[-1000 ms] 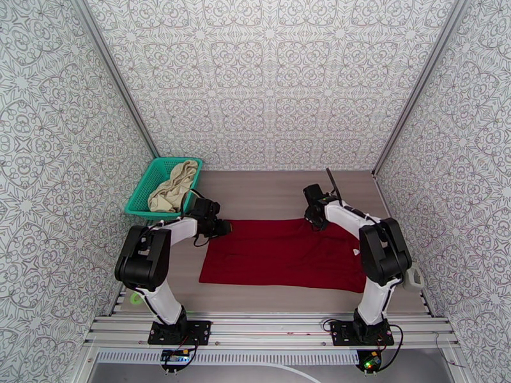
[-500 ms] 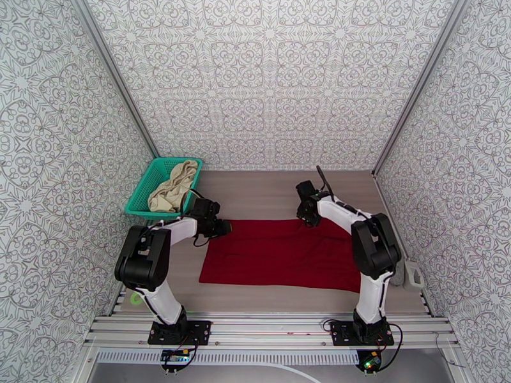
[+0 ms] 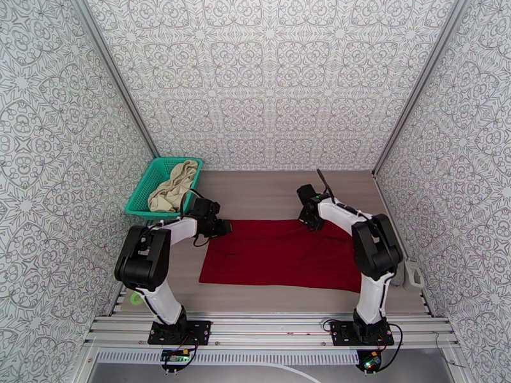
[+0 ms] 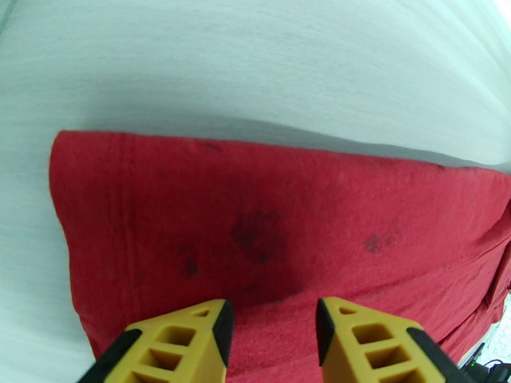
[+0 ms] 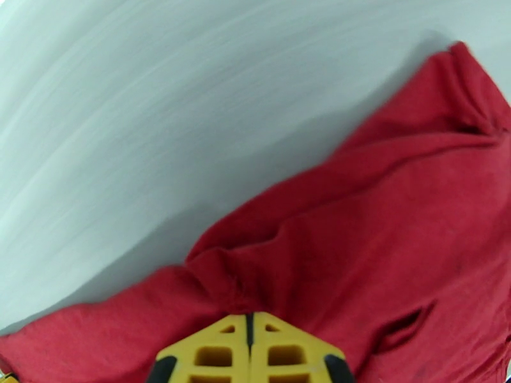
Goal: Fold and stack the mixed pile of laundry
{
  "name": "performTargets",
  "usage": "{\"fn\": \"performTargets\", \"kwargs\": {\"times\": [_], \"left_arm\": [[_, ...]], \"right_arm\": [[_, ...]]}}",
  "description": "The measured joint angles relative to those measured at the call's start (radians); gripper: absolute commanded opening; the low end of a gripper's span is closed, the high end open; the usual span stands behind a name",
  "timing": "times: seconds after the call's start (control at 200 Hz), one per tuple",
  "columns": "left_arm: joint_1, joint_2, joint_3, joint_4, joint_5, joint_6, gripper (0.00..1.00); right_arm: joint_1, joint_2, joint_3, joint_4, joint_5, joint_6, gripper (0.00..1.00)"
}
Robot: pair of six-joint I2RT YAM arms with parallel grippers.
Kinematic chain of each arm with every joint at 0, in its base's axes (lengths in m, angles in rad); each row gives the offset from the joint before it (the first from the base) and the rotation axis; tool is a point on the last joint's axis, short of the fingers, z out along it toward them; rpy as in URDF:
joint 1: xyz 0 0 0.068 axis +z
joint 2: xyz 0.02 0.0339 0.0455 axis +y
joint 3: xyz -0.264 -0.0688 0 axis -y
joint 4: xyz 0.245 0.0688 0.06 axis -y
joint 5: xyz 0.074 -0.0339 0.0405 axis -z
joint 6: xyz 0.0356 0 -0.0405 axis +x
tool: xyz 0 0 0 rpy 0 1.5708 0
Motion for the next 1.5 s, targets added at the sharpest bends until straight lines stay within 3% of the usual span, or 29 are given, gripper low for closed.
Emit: {"fn": "performTargets", "kwargs": {"times": [0.14, 0.33, 0.455, 0.725, 0.785, 0.89, 1.05, 1.195, 1.32, 1.5], "left_arm": [[0.001, 0.0, 0.0, 0.0, 0.002, 0.0, 0.43], [0.001, 0.0, 0.0, 0.0, 0.002, 0.0, 0.43], [0.001, 0.0, 0.0, 0.0, 0.002, 0.0, 0.43], [0.001, 0.0, 0.0, 0.0, 0.002, 0.0, 0.43], [0.001, 0.0, 0.0, 0.0, 0.002, 0.0, 0.43], [0.001, 0.0, 0.0, 0.0, 0.002, 0.0, 0.43], [0.001, 0.0, 0.0, 0.0, 0.002, 0.0, 0.43], [0.001, 0.0, 0.0, 0.0, 0.002, 0.0, 0.43], [0.001, 0.0, 0.0, 0.0, 0.002, 0.0, 0.43], [0.001, 0.0, 0.0, 0.0, 0.002, 0.0, 0.43]], "right_arm": [[0.0, -0.119, -0.122, 0.056, -0.004, 0.06, 0.0], [0.042, -0.313, -0.44, 0.264, 0.005, 0.246, 0.0], [0.121, -0.419, -0.64, 0.39, 0.053, 0.417, 0.23], [0.155, -0.475, -0.715, 0.49, 0.105, 0.539, 0.4], [0.156, -0.519, -0.718, 0.468, 0.126, 0.534, 0.47], [0.146, -0.608, -0.705, 0.386, 0.154, 0.484, 0.49], [-0.053, -0.671, -0.632, 0.272, 0.049, 0.318, 0.54], [-0.251, -0.53, -0.483, 0.171, -0.129, 0.135, 0.61], [-0.335, -0.417, -0.425, 0.157, -0.282, 0.061, 0.63], [-0.393, -0.303, -0.379, 0.16, -0.377, 0.035, 0.58]]}}
